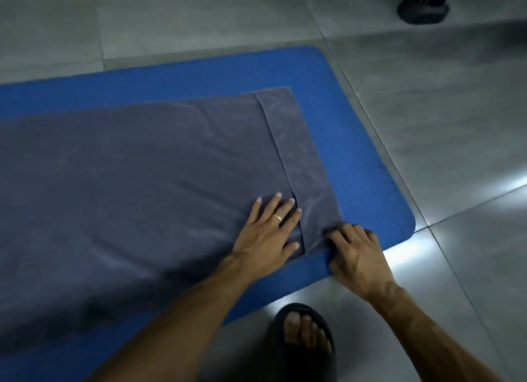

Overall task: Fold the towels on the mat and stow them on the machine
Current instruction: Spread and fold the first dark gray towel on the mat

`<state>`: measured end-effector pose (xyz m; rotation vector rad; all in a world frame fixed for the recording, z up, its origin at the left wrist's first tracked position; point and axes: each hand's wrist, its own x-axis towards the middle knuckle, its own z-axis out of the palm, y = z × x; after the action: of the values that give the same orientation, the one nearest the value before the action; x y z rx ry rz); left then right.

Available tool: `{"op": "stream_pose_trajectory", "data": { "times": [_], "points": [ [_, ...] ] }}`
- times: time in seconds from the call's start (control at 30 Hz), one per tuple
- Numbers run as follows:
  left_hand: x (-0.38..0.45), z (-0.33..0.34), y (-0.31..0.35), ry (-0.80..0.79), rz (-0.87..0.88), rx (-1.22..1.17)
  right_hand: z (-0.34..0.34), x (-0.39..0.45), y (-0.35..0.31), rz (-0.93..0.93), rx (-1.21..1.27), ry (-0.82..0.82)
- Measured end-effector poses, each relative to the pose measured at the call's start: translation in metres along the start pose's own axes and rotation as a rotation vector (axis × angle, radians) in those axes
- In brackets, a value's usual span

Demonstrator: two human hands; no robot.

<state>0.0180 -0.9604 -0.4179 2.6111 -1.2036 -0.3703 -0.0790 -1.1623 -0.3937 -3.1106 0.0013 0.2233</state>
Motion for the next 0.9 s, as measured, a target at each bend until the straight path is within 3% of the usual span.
{"op": "stream_pose_trajectory", "data": {
  "times": [0.07, 0.23, 0.4, 0.57, 0.7, 0.9],
  "points": [
    [0.0, 0.011, 0.004, -0.076, -0.005, 0.038, 0.011, -0.003, 0.007, -0.006, 0.003, 0.078],
    [-0.005, 0.021, 0.003, -0.029, 0.009, 0.073, 0.007, -0.007, 0.019, -0.048, 0.048, 0.15],
    [0.042, -0.002, -0.025, 0.05, -0.159, 0.123, -0.01, 0.091, 0.024, -0.023, 0.171, 0.183],
    [0.098, -0.016, -0.05, 0.053, -0.368, 0.063, -0.016, 0.231, 0.032, -0.227, 0.103, 0.021],
    [0.107, -0.005, -0.05, 0.122, -0.397, 0.084, -0.014, 0.328, 0.041, -0.384, -0.049, -0.122],
    [0.11, -0.002, -0.052, 0.179, -0.399, 0.06, -0.021, 0.395, 0.044, -0.256, 0.073, -0.176]
  ]
}}
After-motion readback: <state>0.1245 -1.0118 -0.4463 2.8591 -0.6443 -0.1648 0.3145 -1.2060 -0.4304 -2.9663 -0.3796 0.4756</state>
